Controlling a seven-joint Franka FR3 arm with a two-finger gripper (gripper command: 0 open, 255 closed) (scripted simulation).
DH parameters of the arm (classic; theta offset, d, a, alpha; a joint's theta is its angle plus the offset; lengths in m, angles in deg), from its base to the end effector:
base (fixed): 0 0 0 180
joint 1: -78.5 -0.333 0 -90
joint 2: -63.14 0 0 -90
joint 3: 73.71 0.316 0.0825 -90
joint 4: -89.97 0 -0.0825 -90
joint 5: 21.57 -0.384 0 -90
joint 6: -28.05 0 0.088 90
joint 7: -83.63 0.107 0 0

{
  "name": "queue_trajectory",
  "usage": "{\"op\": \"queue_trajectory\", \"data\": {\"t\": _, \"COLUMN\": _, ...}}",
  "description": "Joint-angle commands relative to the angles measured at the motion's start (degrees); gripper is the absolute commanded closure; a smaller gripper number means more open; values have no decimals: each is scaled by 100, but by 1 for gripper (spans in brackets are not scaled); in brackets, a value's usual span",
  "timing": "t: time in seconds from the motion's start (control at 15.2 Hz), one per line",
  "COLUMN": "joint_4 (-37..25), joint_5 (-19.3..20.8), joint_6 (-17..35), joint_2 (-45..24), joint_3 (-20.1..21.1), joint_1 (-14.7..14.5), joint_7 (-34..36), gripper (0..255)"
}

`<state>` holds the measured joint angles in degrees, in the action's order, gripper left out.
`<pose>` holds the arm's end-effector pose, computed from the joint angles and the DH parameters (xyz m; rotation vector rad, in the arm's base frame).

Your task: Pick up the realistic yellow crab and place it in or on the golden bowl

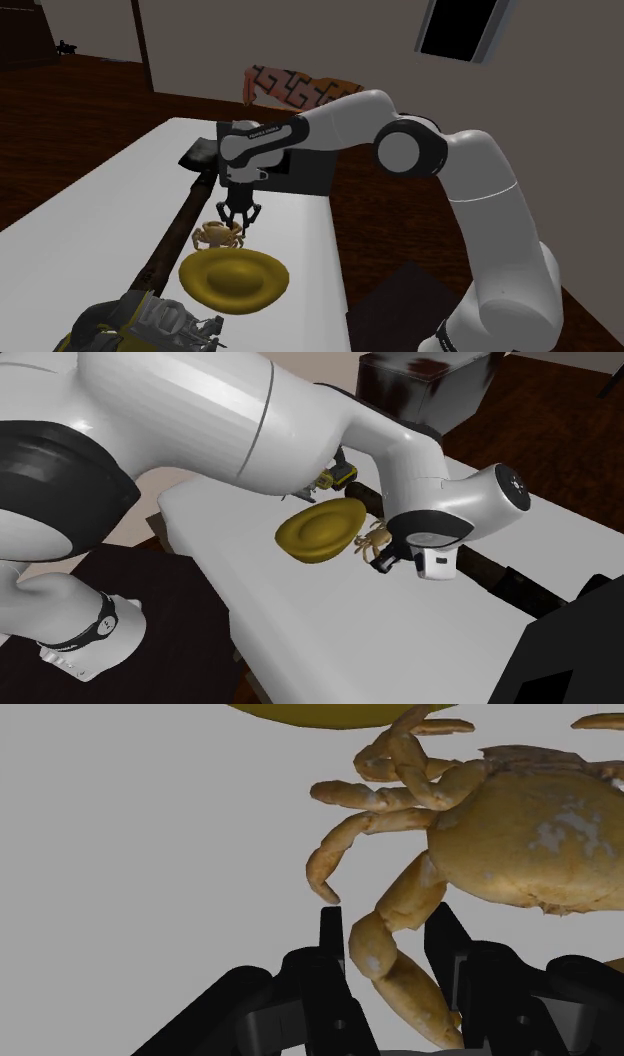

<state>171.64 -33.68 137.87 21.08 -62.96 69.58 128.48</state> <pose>0.6618 0.2278 0.2527 -2.8273 0.8255 0.5468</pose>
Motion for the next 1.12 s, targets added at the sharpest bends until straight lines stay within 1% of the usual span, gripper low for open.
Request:
{"op": "queue_trajectory", "data": {"t": 0.0, "joint_4": -47, "joint_5": -1, "joint_6": -119, "joint_2": 74, "joint_3": 6, "joint_1": 6, "joint_7": 26, "gripper": 255}}
{"op": "queue_trajectory", "data": {"t": 1.06, "joint_4": -476, "joint_5": -15, "joint_6": -1014, "joint_2": 571, "joint_3": 45, "joint_1": 43, "joint_7": 251, "gripper": 255}}
